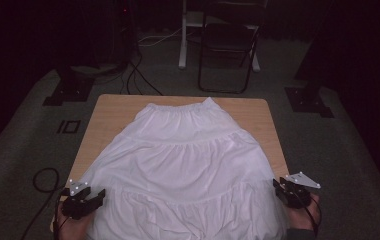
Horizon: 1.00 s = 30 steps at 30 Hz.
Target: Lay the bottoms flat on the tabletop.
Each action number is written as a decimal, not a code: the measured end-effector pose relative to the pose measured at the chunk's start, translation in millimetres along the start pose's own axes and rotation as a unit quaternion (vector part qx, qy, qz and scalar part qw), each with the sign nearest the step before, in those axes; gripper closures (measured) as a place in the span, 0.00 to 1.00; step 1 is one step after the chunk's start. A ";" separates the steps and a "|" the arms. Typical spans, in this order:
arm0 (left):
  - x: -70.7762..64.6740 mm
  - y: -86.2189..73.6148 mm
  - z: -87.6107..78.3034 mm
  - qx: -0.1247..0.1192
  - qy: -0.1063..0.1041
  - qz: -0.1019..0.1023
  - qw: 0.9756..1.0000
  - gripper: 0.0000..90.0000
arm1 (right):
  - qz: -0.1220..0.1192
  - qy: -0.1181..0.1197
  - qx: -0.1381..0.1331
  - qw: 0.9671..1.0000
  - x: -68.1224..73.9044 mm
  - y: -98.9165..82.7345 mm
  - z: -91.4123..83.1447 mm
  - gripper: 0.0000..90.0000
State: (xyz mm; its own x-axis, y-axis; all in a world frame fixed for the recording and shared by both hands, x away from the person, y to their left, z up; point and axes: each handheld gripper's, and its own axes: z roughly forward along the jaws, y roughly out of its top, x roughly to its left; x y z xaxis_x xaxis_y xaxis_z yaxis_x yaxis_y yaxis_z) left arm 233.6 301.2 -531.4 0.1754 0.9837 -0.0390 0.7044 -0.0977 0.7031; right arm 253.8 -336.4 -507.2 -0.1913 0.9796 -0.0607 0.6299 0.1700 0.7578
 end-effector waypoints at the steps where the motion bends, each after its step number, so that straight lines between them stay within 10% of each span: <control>1: -2.7 0.3 0.9 0.001 -0.001 0.008 1.000 0.46 | 0.004 -0.004 0.004 1.000 -3.1 -2.6 -0.3 0.78; 15: -11.6 -0.2 10.9 0.011 -0.015 0.051 0.999 0.44 | 0.051 0.000 0.066 0.996 -10.1 -33.1 9.8 0.59; 19: -10.0 -0.6 12.1 0.005 -0.017 0.053 0.998 0.42 | 0.035 0.015 0.082 0.996 -11.7 -30.7 6.8 0.91; 30: -9.7 -1.0 12.3 0.003 -0.018 0.054 0.998 0.42 | 0.036 -0.096 0.031 0.994 -57.2 -4.3 -15.4 1.00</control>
State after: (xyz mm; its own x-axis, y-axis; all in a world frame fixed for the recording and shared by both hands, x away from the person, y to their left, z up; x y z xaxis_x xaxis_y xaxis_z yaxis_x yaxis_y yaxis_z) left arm 239.7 289.9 -540.4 0.2746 0.9615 0.0108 0.6841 -0.2033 0.7005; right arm 250.5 -394.8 -496.9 -0.0003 0.9908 -0.1354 0.6830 0.0991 0.7237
